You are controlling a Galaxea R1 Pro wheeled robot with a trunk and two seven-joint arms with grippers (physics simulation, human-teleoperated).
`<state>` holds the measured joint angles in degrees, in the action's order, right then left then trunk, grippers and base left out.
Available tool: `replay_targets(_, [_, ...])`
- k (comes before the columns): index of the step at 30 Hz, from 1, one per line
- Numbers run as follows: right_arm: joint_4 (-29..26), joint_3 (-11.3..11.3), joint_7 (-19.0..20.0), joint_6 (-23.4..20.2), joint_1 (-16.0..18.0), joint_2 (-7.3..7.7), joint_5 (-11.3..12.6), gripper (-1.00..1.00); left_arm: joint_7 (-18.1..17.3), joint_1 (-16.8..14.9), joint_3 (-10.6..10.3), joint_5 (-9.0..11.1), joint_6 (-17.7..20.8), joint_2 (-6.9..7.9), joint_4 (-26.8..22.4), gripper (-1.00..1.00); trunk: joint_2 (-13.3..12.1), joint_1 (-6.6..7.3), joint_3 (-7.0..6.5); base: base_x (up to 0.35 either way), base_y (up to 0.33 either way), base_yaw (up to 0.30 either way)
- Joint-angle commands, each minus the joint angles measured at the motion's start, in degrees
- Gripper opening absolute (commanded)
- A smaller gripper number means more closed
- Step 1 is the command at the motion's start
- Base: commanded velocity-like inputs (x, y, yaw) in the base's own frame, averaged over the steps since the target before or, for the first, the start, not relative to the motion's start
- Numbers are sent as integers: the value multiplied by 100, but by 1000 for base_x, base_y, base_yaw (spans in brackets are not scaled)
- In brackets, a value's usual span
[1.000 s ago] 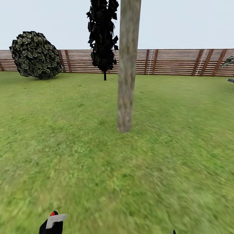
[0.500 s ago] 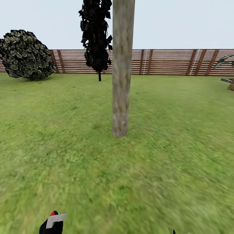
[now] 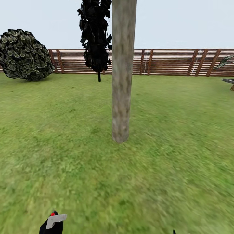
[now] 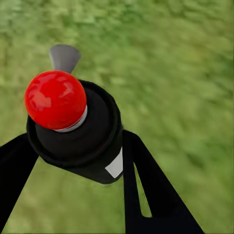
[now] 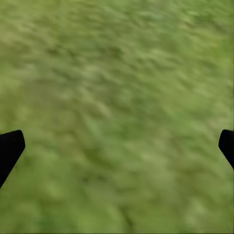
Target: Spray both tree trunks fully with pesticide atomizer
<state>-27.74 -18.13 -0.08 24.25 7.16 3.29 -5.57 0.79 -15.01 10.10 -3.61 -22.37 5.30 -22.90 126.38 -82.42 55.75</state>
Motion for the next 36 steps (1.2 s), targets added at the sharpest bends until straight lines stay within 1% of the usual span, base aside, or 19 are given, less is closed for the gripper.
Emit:
replay_targets(1, [5, -31, -1, 19, 5, -4, -59, 100, 5, -4, 22, -38, -21, -2, 5, -100, 1, -2, 5, 338, 0, 0])
replay_targets(9, [5, -33, -1, 19, 5, 13, -67, 100, 6, -2, 18, -39, -22, -2, 5, -100, 1, -2, 5, 326, -72, 0])
replay_targets(36, [5, -29, -1, 19, 5, 14, -67, 100, 8, -2, 20, -39, -22, -2, -3, -100, 1, -2, 5, 294, -135, 0])
